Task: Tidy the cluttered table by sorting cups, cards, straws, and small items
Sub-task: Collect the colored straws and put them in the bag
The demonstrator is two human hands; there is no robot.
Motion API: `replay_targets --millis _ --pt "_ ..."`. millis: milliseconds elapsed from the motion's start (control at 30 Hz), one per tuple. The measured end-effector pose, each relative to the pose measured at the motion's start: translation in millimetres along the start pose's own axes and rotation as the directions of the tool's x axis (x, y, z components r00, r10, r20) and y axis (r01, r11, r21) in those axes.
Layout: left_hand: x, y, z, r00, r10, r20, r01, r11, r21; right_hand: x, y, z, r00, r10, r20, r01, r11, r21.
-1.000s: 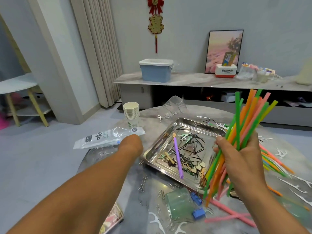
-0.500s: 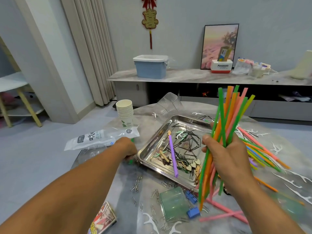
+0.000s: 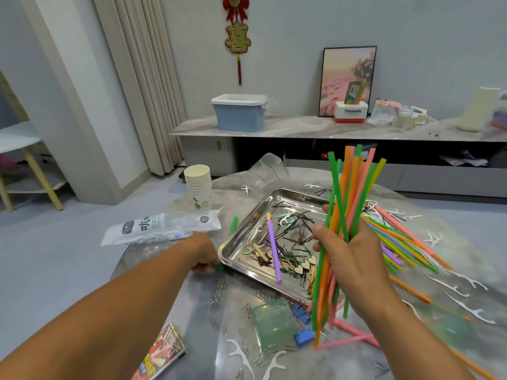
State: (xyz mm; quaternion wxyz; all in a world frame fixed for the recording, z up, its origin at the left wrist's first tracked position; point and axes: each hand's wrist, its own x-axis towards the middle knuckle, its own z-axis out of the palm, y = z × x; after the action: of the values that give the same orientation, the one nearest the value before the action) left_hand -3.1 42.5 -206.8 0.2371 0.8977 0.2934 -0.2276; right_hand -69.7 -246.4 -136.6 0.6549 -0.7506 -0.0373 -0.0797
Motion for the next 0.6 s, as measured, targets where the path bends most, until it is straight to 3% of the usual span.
replay_targets --millis 167,267,333,500,600 --pt "6.3 4.1 -4.2 0.977 -0.079 0.199 0.091 0.995 -0.05 5.1 3.6 2.3 1.0 0.005 -0.015 -0.005 1.0 0.023" --pt "7.4 6.3 -1.3 0.966 -0.073 0.247 0.087 0.995 -0.045 7.1 8.4 6.7 1.0 0.018 0.0 -0.018 0.999 0.034" --pt "9.8 6.7 4.2 0.98 -0.034 0.194 0.045 0.997 -0.055 8.0 11.0 8.4 1.0 0.024 0.006 -0.024 0.999 0.03" --pt "1.5 7.0 7.7 0.99 0.072 -0.118 -0.06 0.993 0.102 11.0 12.4 8.1 1.0 0.014 -0.002 -0.014 1.0 0.014" --pt "-3.7 9.5 1.2 0.994 0.068 -0.09 -0.06 0.994 0.094 11.5 11.5 5.5 1.0 0.011 -0.001 -0.011 1.0 0.014"
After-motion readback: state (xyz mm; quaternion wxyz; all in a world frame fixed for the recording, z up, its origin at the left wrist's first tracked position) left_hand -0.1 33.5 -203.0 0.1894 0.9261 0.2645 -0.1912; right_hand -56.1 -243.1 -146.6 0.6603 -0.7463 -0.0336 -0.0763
